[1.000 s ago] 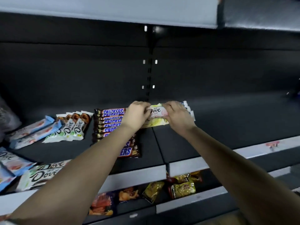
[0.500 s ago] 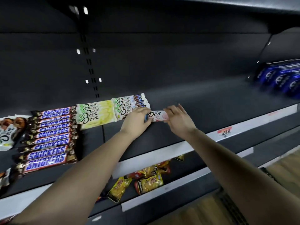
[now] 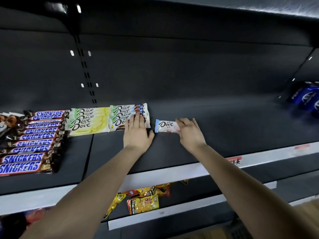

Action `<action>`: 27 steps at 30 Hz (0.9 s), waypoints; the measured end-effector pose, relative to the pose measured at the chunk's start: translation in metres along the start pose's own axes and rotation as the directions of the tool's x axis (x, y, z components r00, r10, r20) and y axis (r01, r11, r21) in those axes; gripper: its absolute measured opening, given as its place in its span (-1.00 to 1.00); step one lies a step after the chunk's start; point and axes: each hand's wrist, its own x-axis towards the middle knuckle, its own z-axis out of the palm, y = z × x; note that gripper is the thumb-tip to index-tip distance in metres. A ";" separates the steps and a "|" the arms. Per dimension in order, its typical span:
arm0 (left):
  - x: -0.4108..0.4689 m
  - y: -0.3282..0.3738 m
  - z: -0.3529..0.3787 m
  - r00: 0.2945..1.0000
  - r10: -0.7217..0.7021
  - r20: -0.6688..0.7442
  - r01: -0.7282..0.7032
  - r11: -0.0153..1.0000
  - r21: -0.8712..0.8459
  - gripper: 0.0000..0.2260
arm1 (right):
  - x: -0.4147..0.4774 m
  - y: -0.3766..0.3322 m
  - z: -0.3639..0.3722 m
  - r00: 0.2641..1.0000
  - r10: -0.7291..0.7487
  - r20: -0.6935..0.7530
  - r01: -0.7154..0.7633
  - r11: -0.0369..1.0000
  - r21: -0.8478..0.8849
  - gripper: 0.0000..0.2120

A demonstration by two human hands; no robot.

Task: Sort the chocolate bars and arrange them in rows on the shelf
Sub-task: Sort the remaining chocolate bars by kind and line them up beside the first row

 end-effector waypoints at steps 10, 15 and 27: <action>0.026 -0.004 0.005 0.997 -0.076 -0.009 0.076 0.995 0.058 -0.30 | 0.053 0.002 0.026 0.999 0.030 -0.033 -0.027 0.994 0.103 -0.50; 0.039 -0.004 0.010 0.996 -0.077 -0.034 0.079 0.994 0.078 -0.25 | 0.077 -0.001 0.037 0.996 0.060 -0.066 -0.053 0.993 0.105 -0.50; 0.041 -0.006 0.015 0.995 -0.064 -0.081 0.069 0.996 0.059 -0.26 | 0.103 -0.009 0.048 0.985 0.116 -0.127 -0.089 0.975 0.205 -0.55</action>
